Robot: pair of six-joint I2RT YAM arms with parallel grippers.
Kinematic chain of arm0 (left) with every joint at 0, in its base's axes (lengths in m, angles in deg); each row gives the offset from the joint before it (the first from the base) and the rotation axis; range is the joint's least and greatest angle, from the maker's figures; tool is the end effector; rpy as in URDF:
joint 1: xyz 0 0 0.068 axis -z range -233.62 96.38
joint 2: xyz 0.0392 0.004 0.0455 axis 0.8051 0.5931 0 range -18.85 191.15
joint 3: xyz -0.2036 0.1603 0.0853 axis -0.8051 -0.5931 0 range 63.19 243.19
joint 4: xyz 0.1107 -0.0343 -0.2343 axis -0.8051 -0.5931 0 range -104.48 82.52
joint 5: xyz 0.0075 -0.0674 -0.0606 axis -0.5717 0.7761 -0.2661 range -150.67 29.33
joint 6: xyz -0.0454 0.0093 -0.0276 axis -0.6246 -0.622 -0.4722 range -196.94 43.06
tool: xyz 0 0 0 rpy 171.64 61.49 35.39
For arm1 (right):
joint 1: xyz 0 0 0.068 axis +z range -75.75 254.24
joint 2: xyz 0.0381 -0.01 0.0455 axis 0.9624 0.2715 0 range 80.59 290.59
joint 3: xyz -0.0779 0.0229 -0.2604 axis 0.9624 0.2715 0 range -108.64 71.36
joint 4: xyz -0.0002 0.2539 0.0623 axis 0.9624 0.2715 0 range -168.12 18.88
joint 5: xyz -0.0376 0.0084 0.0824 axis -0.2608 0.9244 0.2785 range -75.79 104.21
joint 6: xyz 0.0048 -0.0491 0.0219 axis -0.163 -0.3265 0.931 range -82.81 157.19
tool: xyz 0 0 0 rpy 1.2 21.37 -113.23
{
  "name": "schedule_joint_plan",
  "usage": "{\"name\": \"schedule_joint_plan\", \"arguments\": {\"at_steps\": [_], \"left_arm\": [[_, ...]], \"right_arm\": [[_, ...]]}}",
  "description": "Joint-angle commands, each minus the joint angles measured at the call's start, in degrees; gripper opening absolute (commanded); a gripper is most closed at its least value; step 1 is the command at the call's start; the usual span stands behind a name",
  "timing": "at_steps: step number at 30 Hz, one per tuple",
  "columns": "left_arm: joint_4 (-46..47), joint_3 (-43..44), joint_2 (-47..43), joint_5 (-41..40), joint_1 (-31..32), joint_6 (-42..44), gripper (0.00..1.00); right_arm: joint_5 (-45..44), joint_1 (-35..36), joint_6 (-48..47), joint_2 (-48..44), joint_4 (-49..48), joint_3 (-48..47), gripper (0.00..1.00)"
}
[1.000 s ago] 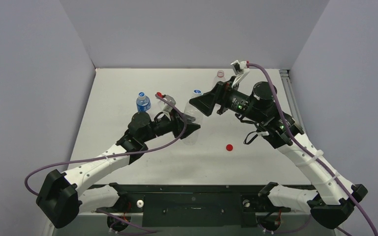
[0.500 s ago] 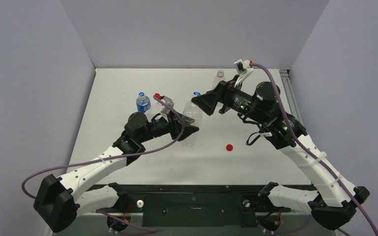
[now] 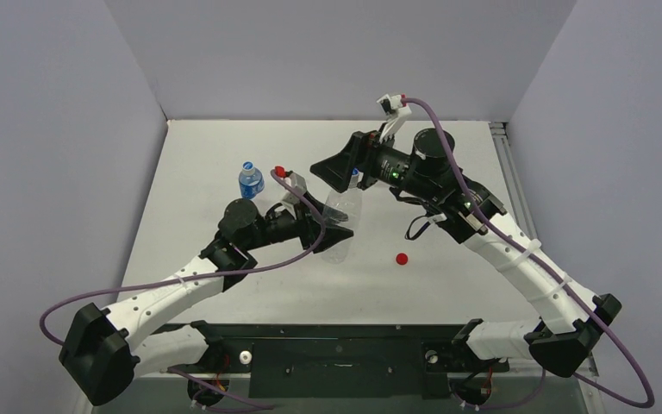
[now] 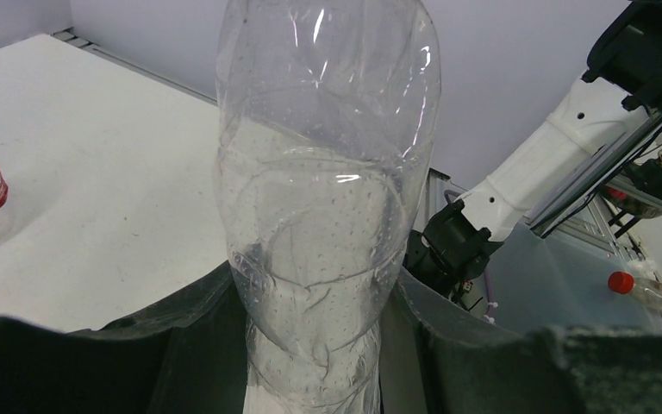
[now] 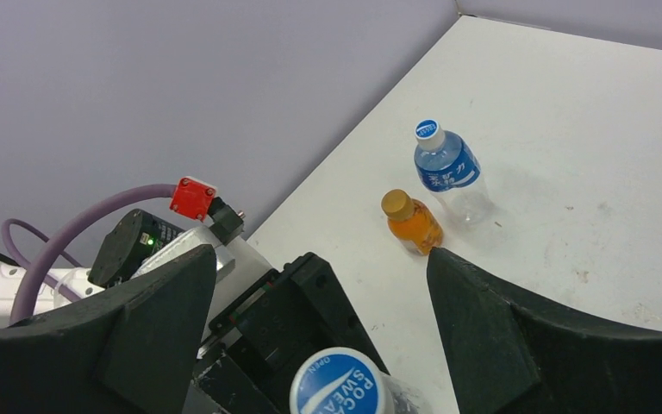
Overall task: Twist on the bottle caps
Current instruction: Screw the bottle cap onto the plastic bottle.
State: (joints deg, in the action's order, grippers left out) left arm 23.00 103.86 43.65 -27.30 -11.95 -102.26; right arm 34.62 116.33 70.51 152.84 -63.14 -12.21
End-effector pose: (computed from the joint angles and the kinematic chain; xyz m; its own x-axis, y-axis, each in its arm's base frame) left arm 0.1740 -0.1812 0.3277 -0.3097 -0.2024 -0.9291 0.9171 0.1944 -0.3480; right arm 0.1959 0.1937 0.4649 -0.5266 0.2183 -0.8216 -0.7146 0.4098 0.5669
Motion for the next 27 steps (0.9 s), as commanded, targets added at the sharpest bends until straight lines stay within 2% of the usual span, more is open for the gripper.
{"name": "schedule_joint_plan", "arguments": {"at_steps": [1,13,27], "left_arm": [[3.87,2.88,1.01,1.03,0.38,-0.80,0.00],[3.93,0.89,3.24,-2.66,-1.85,-4.39,0.00],[-1.80,0.28,3.27,-4.07,-4.99,-3.06,0.00]], "right_arm": [[0.50,1.23,-0.48,0.24,-3.93,-2.74,0.87],[0.78,2.39,-1.02,-2.91,-4.20,0.16,0.87],[-1.02,2.34,-1.83,-9.40,-2.10,4.08,0.87]]}}
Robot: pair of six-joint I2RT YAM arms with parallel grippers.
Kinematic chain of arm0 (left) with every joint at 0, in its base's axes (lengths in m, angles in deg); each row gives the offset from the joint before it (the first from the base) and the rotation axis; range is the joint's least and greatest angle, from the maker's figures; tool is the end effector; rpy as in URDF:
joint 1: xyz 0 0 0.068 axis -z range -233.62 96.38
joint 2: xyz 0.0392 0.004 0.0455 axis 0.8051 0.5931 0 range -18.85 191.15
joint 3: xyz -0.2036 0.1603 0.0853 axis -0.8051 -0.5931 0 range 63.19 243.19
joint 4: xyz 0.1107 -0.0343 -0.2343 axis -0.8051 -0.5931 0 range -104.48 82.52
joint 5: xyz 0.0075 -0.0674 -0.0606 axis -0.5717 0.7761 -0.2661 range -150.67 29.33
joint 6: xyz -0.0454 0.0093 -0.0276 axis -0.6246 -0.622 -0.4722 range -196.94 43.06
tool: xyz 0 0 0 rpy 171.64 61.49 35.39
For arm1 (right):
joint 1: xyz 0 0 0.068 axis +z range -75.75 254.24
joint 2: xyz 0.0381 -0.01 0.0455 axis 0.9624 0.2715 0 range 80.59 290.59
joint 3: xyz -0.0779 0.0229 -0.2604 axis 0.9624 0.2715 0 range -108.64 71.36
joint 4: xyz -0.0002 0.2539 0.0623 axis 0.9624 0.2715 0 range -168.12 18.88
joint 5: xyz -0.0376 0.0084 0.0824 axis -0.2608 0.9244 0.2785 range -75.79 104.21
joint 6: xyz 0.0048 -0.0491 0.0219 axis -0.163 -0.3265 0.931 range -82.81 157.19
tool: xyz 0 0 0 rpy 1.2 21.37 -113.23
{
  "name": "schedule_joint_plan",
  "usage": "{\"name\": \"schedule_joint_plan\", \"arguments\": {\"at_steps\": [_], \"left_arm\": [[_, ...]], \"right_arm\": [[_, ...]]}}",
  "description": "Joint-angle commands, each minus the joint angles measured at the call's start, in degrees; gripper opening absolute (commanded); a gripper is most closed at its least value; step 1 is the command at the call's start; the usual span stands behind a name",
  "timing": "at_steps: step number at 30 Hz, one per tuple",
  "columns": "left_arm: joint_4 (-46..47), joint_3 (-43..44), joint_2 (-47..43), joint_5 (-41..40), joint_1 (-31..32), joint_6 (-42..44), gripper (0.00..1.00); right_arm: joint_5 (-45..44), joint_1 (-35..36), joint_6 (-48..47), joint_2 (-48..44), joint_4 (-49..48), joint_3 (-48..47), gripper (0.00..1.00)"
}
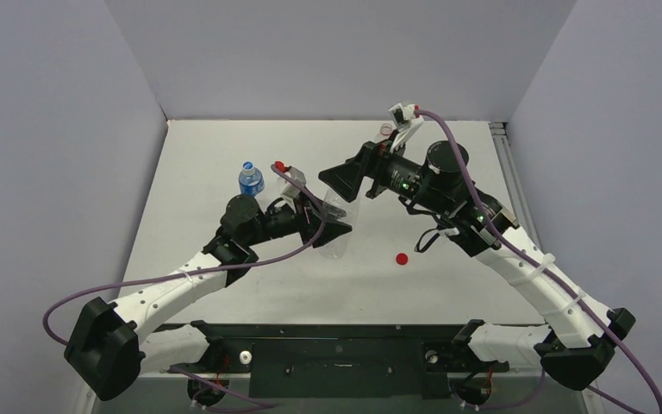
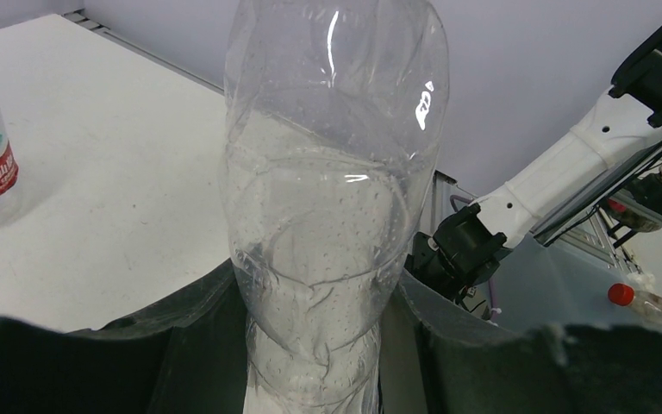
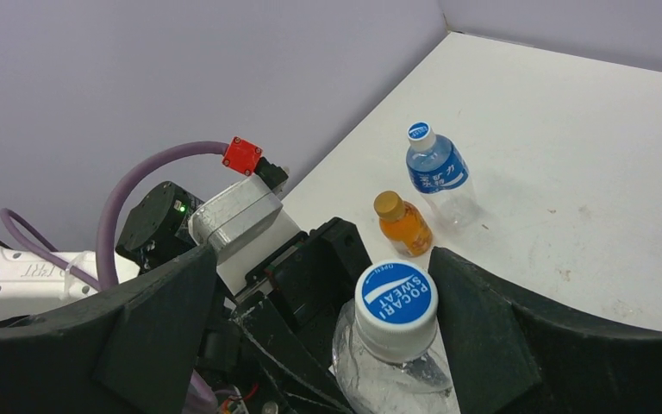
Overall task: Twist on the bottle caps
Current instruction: Screw the bottle cap onto the plastic bottle.
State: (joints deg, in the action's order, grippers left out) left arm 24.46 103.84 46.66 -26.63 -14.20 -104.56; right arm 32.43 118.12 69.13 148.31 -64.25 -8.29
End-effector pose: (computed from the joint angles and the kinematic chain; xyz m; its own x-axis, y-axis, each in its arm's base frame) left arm 0.1888 -0.1811 0.3178 -0.3586 -0.2024 -0.9113 0.8906 0.2185 -0.3989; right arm 0.1761 0.1849 0.4634 -0.4882 0.2278 -0.8424 -0.7368 0.4096 0.5378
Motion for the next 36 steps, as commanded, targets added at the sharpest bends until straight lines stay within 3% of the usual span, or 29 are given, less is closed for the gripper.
{"name": "schedule_joint_plan", "arguments": {"at_steps": [1,6,11,18,36], "left_arm": [[-3.46,0.38,-0.12,-4.29,-2.83,-0.33,0.00],[-3.69,0.65,-3.54,1.05,-2.94,1.45,0.00],[-6.93,2.14,-4.64,7.90,-2.95,2.87,0.00],[-6.94,2.25,-5.55,14.26,-3.03,2.36,0.00],[-7.63,3.09,-4.37,19.52,-3.04,2.69,0.00]], "right_arm": [[0.92,0.52,-0.71,-5.58,-0.47,0.27,0.87],[-2.19,-1.33,-1.30,-7.59,2.57,1.31,0.86],[2.33,-4.86,-3.06,-7.71,6.10,0.07,0.83],[3.71,-4.85,-9.16,-4.87,16.09,-4.57,0.70],[9.49,-2.33,-8.83,-2.64,15.38,-5.24,0.42]]}}
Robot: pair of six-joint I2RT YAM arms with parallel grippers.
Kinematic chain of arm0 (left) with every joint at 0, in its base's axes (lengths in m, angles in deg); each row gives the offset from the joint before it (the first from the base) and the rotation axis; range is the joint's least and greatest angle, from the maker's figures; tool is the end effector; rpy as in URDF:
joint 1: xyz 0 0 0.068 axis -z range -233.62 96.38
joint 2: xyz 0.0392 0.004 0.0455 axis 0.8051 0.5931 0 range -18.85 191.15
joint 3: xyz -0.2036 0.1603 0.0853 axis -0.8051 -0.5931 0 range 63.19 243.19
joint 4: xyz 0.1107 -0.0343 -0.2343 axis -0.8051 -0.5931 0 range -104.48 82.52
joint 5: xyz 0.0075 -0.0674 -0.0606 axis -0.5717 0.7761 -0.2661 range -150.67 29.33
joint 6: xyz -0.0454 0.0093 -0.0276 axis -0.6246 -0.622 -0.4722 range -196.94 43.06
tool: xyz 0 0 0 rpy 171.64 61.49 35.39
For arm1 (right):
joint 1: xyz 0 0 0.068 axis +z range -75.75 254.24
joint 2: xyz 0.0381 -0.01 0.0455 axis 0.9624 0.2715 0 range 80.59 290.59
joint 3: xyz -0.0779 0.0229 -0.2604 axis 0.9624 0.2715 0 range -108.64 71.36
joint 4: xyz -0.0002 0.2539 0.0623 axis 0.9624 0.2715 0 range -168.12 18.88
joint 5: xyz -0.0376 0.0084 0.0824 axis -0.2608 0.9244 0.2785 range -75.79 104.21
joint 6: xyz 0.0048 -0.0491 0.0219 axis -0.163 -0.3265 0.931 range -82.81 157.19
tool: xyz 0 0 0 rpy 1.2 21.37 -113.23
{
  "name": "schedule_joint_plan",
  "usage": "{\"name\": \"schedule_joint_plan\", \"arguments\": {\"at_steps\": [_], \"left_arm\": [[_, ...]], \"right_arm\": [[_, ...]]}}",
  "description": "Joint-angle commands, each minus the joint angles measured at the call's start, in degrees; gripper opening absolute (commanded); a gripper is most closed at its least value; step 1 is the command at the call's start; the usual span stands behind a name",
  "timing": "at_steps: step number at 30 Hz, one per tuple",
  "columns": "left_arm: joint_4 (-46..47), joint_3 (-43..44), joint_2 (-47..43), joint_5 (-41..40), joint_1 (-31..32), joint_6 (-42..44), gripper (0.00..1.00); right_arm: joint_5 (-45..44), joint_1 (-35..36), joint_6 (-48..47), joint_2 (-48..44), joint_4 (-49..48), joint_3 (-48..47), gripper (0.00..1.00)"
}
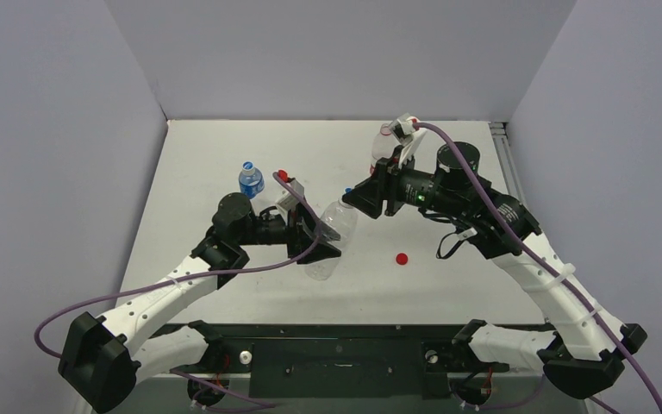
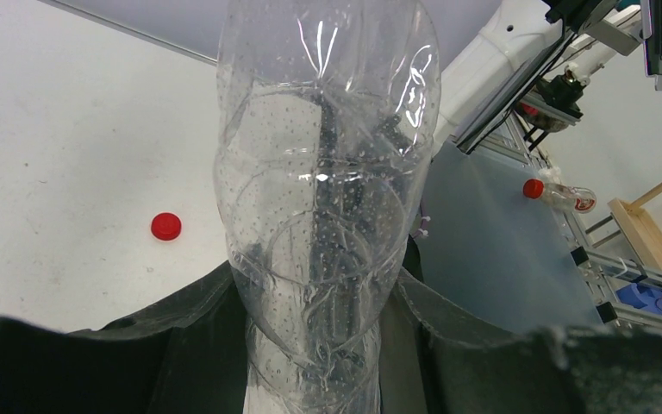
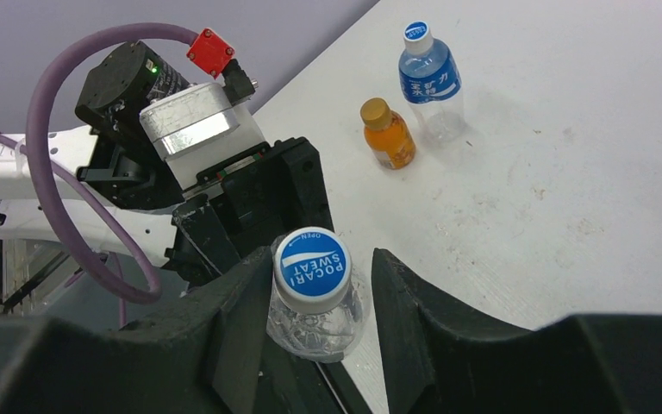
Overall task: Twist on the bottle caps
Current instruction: Screw the bottle cap onto the plastic bottle.
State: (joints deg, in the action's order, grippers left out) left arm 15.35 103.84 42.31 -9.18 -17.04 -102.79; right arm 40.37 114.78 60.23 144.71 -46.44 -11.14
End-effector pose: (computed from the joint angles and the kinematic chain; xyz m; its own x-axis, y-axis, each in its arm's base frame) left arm 0.1755 -0.1650 0.3189 -0.4063 -0.0364 -0.9130 0.9131 0.0202 -0.4072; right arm 0.1581 0.1560 0.4607 -0.5169 0.0204 -0.8558 -0.7684 0.4297 0.4743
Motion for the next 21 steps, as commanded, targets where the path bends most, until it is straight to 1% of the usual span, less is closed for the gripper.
{"name": "schedule_joint_plan", "arguments": {"at_steps": [1,3,7,10,11,12,13,14,15,16,17,18,19,21], "left_arm": [[1.37,3.29,0.28,2.36,-0.19,1.08,0.00],[1.00,3.64,0.58,2.50,-0.19,1.61,0.00],[-1.28,4.09,0.92,1.94,-0.19,3.40,0.00],[-5.19,4.67,0.92,-0.91,-0.11,6.56,0.00],[-7.26,4.98,0.81,-2.16,-0.06,8.61,0.00],[-8.10,5.11,0.60,-5.58,0.24,9.58,0.00],[-9.55,5.27,0.48,-7.83,0.46,11.39,0.00],[-10.17,5.34,0.01,-12.95,1.22,12.29,0.00],[-11.49,5.50,-0.30,-16.13,1.84,14.26,0.00],[-12.11,5.65,-0.75,-22.85,3.30,15.35,0.00],[-12.92,5.75,-0.94,-26.14,4.24,17.49,0.00],[-13.08,5.94,-1.31,-32.16,6.21,18.46,0.00],[-13.05,6.03,-1.44,-35.63,7.27,20.31,0.00],[-12.45,6.28,-1.65,-48.87,11.49,22.96,0.00]], "right_arm": [[1.54,1.14,0.07,1.11,-2.38,-2.45,0.41],[1.25,1.25,0.13,1.12,-2.30,-2.47,0.39],[-0.33,1.30,0.83,1.15,-2.16,-2.76,0.29],[-2.38,1.30,2.20,1.45,-1.16,-3.15,0.15],[-3.58,1.35,2.67,1.51,-0.98,-3.03,0.12],[-4.23,1.42,3.88,1.53,-0.91,-2.94,0.07],[-5.64,1.41,4.61,1.51,-0.76,-2.65,0.05],[-6.27,1.39,6.34,1.57,-0.59,-2.48,0.01],[-7.62,1.44,7.20,1.79,-0.41,-2.29,0.00],[-8.49,1.53,8.90,2.06,0.18,-2.26,0.00],[-10.36,1.55,9.80,2.24,0.51,-2.19,0.00],[-11.13,1.63,11.42,2.44,1.08,-2.02,0.00],[-12.88,1.93,12.93,2.60,1.40,-1.99,0.00],[-15.96,2.38,14.96,2.97,2.57,-1.93,0.00]]}}
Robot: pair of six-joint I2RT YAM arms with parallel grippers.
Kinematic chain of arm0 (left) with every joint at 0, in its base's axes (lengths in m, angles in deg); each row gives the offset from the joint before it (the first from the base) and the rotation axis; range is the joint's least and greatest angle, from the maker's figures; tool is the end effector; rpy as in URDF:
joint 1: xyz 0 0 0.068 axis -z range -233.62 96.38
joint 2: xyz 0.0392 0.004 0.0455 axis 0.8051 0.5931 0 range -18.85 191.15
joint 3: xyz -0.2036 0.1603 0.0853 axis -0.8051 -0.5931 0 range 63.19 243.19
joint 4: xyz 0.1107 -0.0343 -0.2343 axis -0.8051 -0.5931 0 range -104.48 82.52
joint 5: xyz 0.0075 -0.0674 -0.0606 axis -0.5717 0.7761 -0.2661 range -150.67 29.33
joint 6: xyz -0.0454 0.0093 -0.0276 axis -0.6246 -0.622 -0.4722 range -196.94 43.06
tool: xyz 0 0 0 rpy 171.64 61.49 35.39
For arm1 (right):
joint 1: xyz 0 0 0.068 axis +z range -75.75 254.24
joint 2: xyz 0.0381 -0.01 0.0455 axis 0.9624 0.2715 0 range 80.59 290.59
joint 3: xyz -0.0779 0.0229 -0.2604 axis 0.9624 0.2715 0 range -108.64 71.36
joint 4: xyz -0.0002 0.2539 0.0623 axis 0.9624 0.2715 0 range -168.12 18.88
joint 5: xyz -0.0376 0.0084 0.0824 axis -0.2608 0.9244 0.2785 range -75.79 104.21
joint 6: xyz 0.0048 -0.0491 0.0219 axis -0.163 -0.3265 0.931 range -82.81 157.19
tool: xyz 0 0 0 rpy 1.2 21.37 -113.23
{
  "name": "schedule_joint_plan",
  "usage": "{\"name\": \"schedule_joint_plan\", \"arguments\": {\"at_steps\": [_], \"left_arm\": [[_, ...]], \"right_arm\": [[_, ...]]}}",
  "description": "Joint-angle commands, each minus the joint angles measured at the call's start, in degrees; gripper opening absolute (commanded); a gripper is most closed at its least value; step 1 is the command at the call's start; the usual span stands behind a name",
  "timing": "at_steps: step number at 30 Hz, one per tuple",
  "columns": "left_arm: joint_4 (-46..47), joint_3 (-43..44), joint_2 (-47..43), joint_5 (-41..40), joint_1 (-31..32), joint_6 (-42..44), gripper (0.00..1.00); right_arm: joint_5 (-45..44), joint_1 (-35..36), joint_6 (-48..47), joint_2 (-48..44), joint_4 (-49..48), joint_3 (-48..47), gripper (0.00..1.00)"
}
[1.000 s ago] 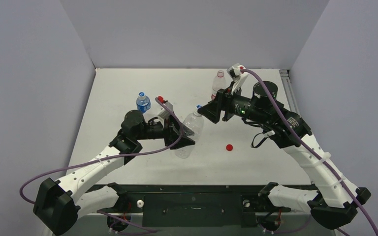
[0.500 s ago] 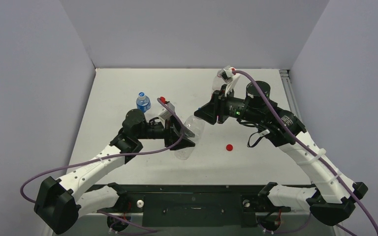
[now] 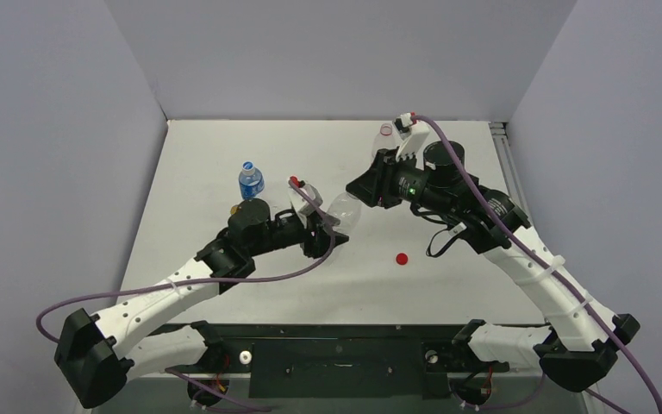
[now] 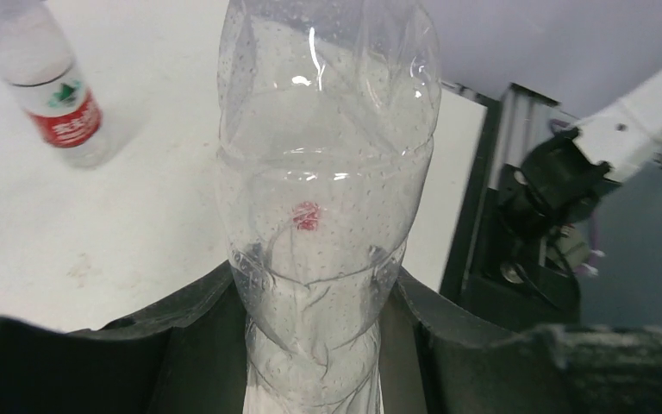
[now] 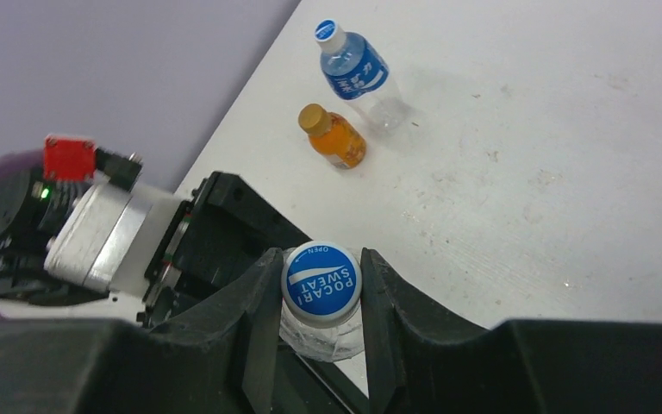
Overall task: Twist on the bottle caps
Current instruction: Screw the bottle cap onto the plastic bottle.
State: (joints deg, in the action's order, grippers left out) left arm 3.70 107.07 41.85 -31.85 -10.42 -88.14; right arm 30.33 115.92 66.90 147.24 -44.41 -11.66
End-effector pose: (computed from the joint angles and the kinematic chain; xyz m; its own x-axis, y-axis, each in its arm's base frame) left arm 0.1685 -0.1819 0.3198 -0.2547 0.0059 -0.9670 0.9175 0.3175 -0.2397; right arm 0.1703 0.1650 0.4501 -0.6081 0.0963 -0.7880 -0.6163 0.5684 0.5451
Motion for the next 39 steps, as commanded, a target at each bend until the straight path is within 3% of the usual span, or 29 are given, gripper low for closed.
{"name": "schedule_joint_plan", "arguments": {"at_steps": [1,4,10,13,15,16,18,19,21,23,28,32,34,39], "left_arm": [[0.16,3.16,-1.11,-30.10,6.02,9.89,0.00],[2.89,3.17,-0.32,-46.50,11.19,13.59,0.00],[11.60,3.66,4.81,-69.46,19.91,25.26,0.00],[15.17,4.07,7.50,-75.67,22.54,31.74,0.00],[15.11,4.14,8.40,-75.71,23.21,32.70,0.00],[14.97,3.85,8.34,-75.42,23.23,32.72,0.00],[13.26,3.49,7.83,-73.78,23.07,31.69,0.00],[12.51,3.45,7.43,-72.16,22.72,31.38,0.00],[8.35,3.60,6.56,-66.40,21.41,29.52,0.00],[3.26,4.27,5.95,-59.63,19.85,27.20,0.00],[-6.47,5.00,4.50,-41.09,14.98,21.88,0.00],[-8.47,4.65,2.17,-21.71,9.41,17.04,0.00],[-8.30,4.22,1.33,-8.64,5.74,14.23,0.00],[-2.11,0.81,-0.09,11.68,-1.24,4.17,0.00]], "right_arm": [[-8.63,1.54,8.84,0.66,1.50,-1.65,0.00],[-14.50,3.12,11.91,1.63,4.00,-2.24,0.00],[-23.73,4.78,18.51,3.51,5.25,-0.67,0.00],[-24.99,4.99,20.59,3.78,3.65,0.04,0.00],[-25.20,4.98,20.74,4.02,3.05,-0.46,0.00],[-25.22,4.90,20.60,4.23,3.01,-1.37,0.03],[-24.89,4.58,19.71,4.52,3.05,-3.00,0.20],[-24.59,4.24,18.92,4.57,3.00,-3.54,0.41],[-23.13,3.41,17.48,4.73,2.92,-5.25,0.63],[-21.13,2.35,15.44,4.55,2.45,-6.72,0.74],[-12.89,-1.67,9.29,2.37,-0.02,-7.78,0.79],[-4.85,-5.11,1.98,0.68,-0.29,-6.31,0.79],[0.07,-6.04,-1.28,0.30,0.07,-5.56,0.79],[10.76,-7.08,-6.06,-2.01,0.61,-2.61,0.78]]}}
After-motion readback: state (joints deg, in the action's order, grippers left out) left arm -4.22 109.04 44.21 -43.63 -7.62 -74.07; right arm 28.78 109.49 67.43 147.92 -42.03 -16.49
